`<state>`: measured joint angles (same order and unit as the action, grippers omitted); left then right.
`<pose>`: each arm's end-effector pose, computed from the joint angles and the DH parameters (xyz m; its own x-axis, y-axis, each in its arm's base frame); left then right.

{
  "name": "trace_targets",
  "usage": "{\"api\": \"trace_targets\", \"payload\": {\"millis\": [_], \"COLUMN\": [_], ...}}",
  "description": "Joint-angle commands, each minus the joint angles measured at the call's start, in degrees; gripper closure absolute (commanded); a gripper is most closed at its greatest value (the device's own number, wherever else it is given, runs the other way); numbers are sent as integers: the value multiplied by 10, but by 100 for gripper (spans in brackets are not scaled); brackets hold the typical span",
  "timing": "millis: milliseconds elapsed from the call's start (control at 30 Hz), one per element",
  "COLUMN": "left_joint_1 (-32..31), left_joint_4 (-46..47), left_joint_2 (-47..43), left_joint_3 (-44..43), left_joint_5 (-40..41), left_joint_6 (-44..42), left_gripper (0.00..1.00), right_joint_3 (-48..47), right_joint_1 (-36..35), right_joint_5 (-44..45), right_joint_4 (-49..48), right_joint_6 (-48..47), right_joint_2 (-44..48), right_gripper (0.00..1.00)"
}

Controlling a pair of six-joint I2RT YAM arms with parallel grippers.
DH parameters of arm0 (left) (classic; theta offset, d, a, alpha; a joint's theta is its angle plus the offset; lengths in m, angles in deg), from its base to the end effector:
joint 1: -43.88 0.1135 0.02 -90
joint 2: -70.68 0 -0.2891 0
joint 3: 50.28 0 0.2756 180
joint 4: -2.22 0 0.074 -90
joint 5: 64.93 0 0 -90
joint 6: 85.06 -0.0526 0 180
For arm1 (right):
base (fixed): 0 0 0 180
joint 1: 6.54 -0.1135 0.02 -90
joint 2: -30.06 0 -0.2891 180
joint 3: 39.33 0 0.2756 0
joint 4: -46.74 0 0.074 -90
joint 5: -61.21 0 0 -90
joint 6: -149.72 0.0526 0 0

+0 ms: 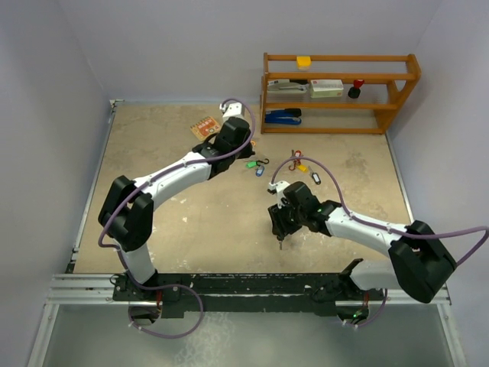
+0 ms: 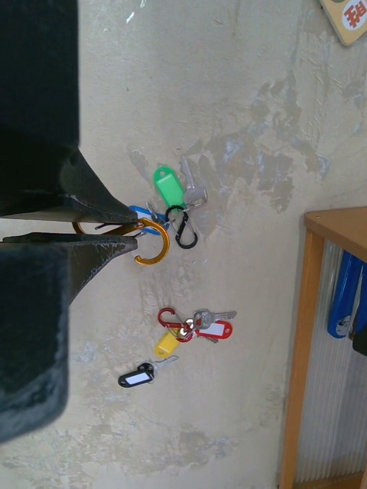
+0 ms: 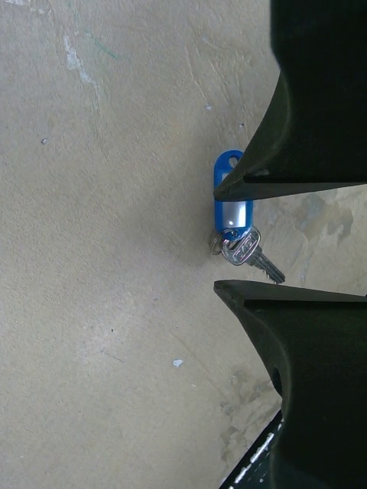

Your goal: Put the keys on the keyring

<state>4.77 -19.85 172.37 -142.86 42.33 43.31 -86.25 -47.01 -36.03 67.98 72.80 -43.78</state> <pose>0.3644 -0.2762 0.2886 -0.5666 -0.3033 -0.7661 0.0685 0.9092 -0.4106 0.2007 0.1799 0.1724 -0.7122 -0.3126 -0.6285 -0.5612 0.7914 0.2424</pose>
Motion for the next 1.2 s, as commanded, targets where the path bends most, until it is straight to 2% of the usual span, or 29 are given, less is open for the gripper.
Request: {"api": "trace_targets", "payload": {"millis": [0, 600, 1000, 1167], "left_joint_1": [2, 11, 22, 24], "left_joint_4": [22, 23, 25, 27], "left_joint_2": [-19, -24, -24, -25], "left_joint_3": [3, 15, 22, 23], "left_joint_5": [-8, -9, -13, -15], "left_joint_6": [3, 4, 5, 5], "left_gripper": [100, 100, 100, 100], "right_joint_3": [0, -10, -12, -15], "right_joint_1": [-6, -10, -12, -14], "right_joint_5": [1, 0, -4, 1], "right_joint_4": [-21, -2, 5, 8], "right_joint_6": [2, 9, 8, 5], "right_joint_2": [1, -28, -24, -22], "right_gripper": [52, 57, 77, 93]}}
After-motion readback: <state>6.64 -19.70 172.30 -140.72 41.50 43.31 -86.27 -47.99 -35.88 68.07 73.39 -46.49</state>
